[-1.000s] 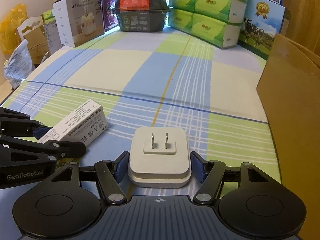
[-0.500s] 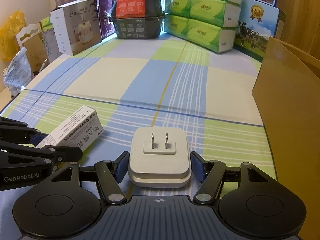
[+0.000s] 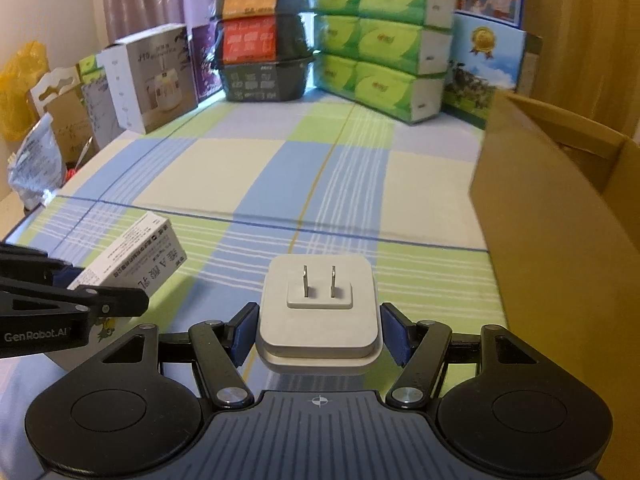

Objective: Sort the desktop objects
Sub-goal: 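Lift the held white box and plug adapter off the table with both tools, then carry the white box and plug adapter over the cardboard box with both tools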

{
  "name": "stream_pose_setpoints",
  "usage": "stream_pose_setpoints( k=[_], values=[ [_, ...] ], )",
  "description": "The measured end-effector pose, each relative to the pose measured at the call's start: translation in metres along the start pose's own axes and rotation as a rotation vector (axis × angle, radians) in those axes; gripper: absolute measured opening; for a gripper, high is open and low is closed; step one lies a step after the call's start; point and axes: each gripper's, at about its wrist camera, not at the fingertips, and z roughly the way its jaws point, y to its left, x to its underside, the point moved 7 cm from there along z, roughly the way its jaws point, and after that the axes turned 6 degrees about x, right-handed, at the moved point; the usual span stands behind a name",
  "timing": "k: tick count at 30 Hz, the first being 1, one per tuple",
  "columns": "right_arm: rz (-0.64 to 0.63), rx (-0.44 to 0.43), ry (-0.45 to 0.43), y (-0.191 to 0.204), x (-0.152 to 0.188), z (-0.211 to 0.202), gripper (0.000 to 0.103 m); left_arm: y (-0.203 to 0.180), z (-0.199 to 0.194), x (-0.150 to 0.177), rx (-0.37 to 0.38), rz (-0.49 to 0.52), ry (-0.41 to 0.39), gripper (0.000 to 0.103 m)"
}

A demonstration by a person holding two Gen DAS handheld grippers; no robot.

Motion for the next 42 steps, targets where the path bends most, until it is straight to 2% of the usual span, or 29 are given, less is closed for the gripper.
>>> stream_pose_setpoints(
  k=[11, 22, 32, 42],
  values=[
    [0.077, 0.026, -0.001, -0.029, 0.029, -0.064, 0.062, -0.055, -0.038, 0.034, 0.037, -0.074, -0.035, 0.021],
    [0.12, 0.045, -0.047, -0.053, 0.052, -0.139, 0.062, -0.102, -0.085, 0.049, 0.042, -0.105, -0.068, 0.021],
    [0.14, 0.089, -0.09, -0.087, 0.068, -0.191, 0.062, -0.145, -0.109, 0.052, 0.069, -0.095, -0.086, 0.021],
    [0.195, 0.139, -0.111, -0.128, 0.08, -0.218, 0.062, -0.181, -0.114, 0.049, 0.091, -0.048, -0.087, 0.021]
  ],
)
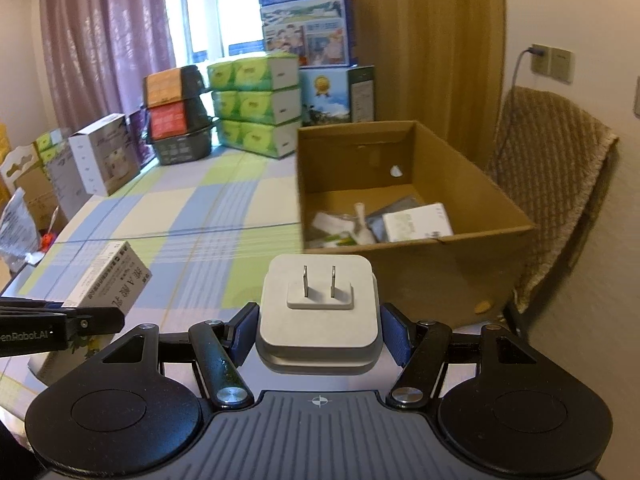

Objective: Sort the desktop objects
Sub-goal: 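Carry the white box and plug adapter over the cardboard box with both tools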

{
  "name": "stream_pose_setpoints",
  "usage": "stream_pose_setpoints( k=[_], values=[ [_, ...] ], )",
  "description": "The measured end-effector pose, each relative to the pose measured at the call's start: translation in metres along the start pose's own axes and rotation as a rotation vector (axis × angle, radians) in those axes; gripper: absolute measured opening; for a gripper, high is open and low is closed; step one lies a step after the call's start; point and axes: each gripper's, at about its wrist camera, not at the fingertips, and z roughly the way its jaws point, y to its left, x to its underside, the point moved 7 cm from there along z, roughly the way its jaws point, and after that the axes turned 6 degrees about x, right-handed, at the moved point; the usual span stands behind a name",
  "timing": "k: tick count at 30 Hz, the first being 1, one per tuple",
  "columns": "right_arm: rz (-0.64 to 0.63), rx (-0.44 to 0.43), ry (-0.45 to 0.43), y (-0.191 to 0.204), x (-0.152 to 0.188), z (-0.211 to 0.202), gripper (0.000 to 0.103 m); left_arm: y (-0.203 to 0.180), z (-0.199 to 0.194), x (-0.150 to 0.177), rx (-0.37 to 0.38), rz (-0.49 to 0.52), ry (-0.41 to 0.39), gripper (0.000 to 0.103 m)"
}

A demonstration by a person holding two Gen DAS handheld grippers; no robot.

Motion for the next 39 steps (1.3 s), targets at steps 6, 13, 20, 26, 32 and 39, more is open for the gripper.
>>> stream_pose_setpoints(
  k=[6, 13, 20, 26, 32, 39],
  values=[
    [0.03, 0.027, -0.009, -0.025, 0.001, -0.008, 0.062, -0.017, 0.004, 0.0, 0.013, 0.023, 0.006, 0.021],
    [0.069, 0.053, -0.014, -0.048, -0.001, -0.013, 0.062, -0.034, 0.009, 0.0, 0.031, 0.045, 0.014, 0.021],
    [0.094, 0.074, -0.02, -0.066, -0.002, -0.016, 0.062, -0.047, 0.015, -0.001, 0.043, 0.053, 0.018, 0.021],
    [0.119, 0.087, -0.023, -0.079, -0.002, -0.018, 0.062, -0.062, 0.022, -0.002, 0.059, 0.061, 0.027, 0.021],
    [0.129, 0.101, -0.03, -0.092, -0.004, -0.019, 0.062, -0.076, 0.029, -0.008, 0.084, 0.069, 0.028, 0.021],
    [0.143, 0.117, -0.032, -0.106, -0.007, -0.02, 0.062, -0.097, 0.037, -0.017, 0.113, 0.087, 0.023, 0.021]
  ],
)
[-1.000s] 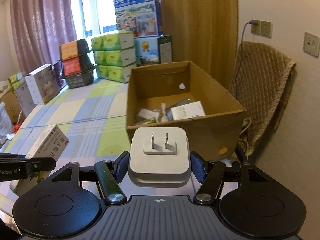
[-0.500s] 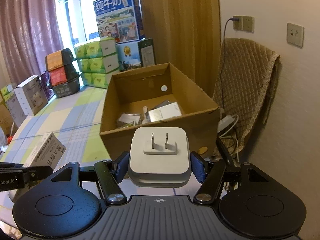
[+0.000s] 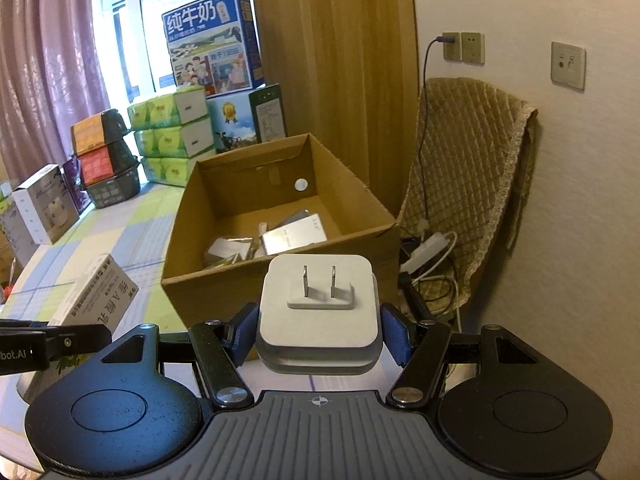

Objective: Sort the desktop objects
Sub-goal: 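Carry the white box and plug adapter over the cardboard box with both tools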

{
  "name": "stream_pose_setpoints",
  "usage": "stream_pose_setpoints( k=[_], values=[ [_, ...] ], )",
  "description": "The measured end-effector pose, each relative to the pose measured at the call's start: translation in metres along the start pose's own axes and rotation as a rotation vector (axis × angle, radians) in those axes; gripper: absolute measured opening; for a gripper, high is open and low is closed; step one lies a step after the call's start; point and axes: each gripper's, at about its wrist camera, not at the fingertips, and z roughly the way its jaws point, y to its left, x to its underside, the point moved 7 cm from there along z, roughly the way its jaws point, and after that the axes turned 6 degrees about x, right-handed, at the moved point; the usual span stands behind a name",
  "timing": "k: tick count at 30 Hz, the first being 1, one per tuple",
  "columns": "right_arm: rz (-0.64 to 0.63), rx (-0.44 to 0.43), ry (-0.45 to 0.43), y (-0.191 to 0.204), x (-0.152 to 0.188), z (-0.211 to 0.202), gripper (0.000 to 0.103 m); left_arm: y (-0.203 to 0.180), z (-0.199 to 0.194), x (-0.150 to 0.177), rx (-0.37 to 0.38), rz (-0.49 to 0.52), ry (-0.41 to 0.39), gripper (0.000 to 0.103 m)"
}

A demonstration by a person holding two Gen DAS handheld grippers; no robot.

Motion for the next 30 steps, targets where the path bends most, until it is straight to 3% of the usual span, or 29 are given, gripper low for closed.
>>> stream_pose_setpoints(
  k=[30],
  values=[
    [0.026, 0.022, -0.006, -0.026, -0.015, 0.013, 0.062, -0.034, 0.028, -0.03, 0.036, 0.043, -0.013, 0.021]
  ],
)
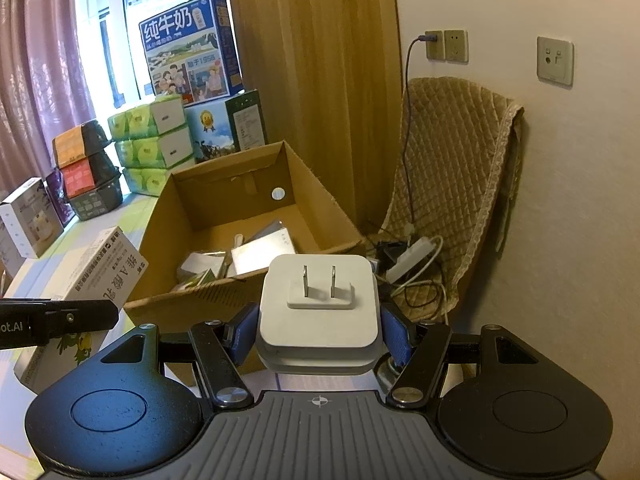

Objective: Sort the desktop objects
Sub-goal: 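Carry the white box and plug adapter over the cardboard box with both tools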

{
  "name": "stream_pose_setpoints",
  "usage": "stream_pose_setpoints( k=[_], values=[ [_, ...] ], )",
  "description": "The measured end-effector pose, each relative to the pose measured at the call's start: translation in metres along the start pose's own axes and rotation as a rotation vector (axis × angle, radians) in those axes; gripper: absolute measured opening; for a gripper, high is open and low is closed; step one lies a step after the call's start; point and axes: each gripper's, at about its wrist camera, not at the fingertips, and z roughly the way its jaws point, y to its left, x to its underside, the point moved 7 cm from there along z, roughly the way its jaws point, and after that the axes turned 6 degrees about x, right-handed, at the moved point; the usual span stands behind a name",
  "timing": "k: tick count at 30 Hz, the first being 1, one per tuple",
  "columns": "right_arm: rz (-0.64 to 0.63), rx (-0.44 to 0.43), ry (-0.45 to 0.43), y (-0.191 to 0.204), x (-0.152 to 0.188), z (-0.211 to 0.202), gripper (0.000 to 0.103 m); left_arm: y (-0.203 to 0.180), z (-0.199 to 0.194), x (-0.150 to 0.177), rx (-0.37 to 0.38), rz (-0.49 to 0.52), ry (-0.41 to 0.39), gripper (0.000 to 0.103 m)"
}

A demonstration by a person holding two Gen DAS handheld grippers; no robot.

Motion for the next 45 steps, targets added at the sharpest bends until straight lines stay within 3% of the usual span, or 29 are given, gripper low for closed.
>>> stream_pose_setpoints(
  k=[27, 45],
  values=[
    [-0.04, -0.001, -0.035, 0.01, -0.022, 0.002, 0.062, 0.007, 0.01, -0.018, 0.006, -0.04, -0.018, 0.021],
    [-0.139, -0.034, -0.065, 0.03, -0.064, 0.037, 0.062, 0.022, 0.034, -0.051, -0.006, -0.08, -0.044, 0.021]
  ],
)
